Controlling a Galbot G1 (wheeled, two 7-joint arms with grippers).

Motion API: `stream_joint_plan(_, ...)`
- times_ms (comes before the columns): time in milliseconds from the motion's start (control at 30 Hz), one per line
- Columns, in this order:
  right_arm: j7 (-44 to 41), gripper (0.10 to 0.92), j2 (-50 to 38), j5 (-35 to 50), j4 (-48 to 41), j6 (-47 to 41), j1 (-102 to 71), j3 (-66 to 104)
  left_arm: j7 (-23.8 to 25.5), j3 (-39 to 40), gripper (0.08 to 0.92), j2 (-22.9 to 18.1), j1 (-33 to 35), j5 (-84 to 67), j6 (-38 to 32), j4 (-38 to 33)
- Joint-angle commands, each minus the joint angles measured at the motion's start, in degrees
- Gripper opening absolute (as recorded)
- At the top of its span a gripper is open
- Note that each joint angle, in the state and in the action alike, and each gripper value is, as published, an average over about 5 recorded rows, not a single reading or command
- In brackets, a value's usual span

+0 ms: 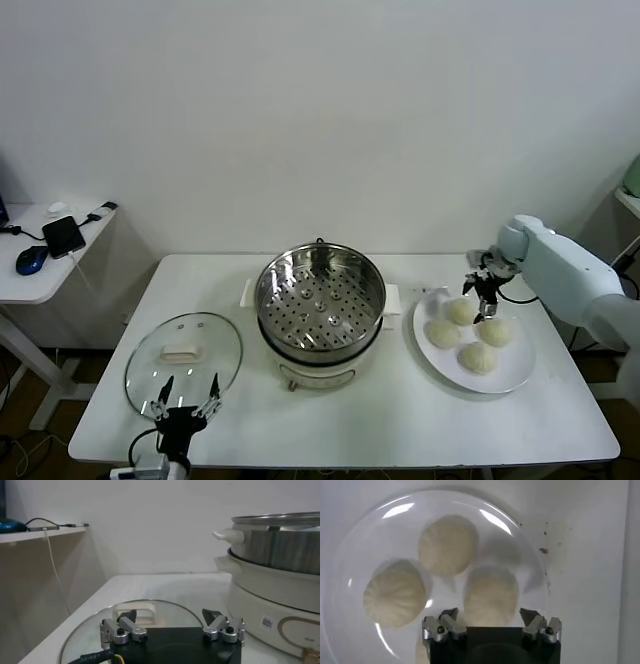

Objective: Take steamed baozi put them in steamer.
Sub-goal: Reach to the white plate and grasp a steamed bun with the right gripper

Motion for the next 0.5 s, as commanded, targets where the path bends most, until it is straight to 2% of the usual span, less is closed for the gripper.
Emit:
stream_joint_plan(33, 1.2, 0.823, 2.9, -2.3, -3.9, 0.0, -1.4, 3.4, 0.0, 0.0, 0.823, 0.1, 0.0, 0.1, -0.1, -0.1)
stream_joint_plan(200, 0.0, 0.792, 3.1, -2.5, -4.4, -0.4, -1.3, 3.7, 0.0, 0.1, 0.823, 0.1, 0.2, 0.3, 0.0, -0.2)
stream_joint_plan(367, -1.3, 0.660, 2.5, -2.2, -3.7, -0.5, -1.2, 3.2, 0.0, 0.3, 0.823, -0.1, 0.5, 0.5, 0.0, -0.4)
stream_joint_plan(500, -1.3, 0.596, 1.8, -1.2, -2.1, -0.7, -0.6, 3.2, -0.1, 0.4, 0.823, -0.3, 0.7, 0.6, 0.0, -0.3)
